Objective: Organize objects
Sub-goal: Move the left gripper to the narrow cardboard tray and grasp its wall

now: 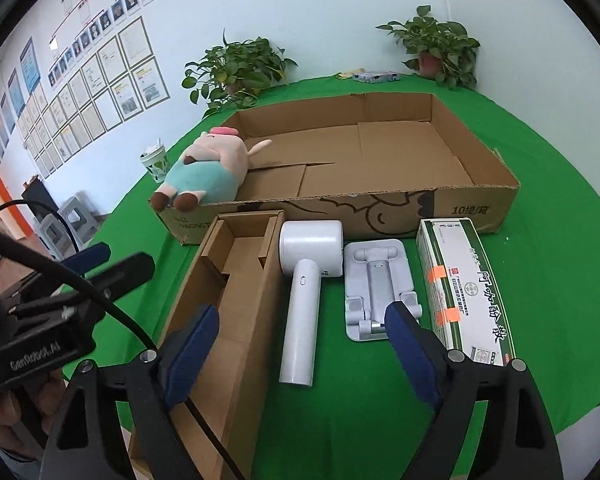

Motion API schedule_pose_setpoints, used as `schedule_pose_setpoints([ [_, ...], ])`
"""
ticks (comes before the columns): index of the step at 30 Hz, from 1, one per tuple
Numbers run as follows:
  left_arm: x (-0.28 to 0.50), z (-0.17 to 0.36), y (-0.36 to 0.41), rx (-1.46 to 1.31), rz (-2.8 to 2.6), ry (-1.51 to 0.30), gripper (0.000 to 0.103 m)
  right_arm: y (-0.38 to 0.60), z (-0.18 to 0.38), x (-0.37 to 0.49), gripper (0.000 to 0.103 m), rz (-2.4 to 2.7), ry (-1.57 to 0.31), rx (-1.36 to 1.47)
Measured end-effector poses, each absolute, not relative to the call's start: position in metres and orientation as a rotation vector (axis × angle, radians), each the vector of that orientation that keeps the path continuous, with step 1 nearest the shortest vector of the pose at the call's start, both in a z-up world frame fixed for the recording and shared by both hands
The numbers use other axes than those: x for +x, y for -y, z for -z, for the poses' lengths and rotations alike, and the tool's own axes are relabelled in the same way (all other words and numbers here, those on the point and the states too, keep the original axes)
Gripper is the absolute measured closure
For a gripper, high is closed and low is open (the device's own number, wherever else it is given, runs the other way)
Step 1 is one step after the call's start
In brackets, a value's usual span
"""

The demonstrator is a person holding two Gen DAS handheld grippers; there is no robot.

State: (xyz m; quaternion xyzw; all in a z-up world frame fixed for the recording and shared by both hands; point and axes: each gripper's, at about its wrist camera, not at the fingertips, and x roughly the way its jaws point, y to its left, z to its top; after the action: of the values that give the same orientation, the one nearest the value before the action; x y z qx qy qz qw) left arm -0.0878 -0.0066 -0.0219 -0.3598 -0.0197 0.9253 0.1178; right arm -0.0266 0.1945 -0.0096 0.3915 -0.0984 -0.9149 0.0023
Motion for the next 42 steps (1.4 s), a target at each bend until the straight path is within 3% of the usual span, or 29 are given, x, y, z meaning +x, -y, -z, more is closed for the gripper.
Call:
schedule_pose_setpoints([
  [13,-0.079,0.032,0.009,-1.001,-2.753,0.179,0.02,-0.197,0.021,-0.045,0.019,2.876,0.149,1.229],
  [28,-0.114,0.061,0.009,-1.184,-2.606,0.249,0.021,-0.205,0.05,-0.05,0.022,2.664,0.315,1.29],
  [31,-0.119,0.066,0.011,-1.199,-2.58,0.258,0.027,-0.198,0.051,-0.052,0.03,2.657,0.304,1.299],
  [38,-0.117,0.077,0.005,-1.244,-2.501,0.223,0.056,-0.184,0.054,-0.062,0.046,2.653,0.239,1.3],
  [42,-0.111,0.075,-0.002,-1.233,-2.51,0.186,0.059,-0.181,0.054,-0.064,0.049,2.656,0.207,1.292],
])
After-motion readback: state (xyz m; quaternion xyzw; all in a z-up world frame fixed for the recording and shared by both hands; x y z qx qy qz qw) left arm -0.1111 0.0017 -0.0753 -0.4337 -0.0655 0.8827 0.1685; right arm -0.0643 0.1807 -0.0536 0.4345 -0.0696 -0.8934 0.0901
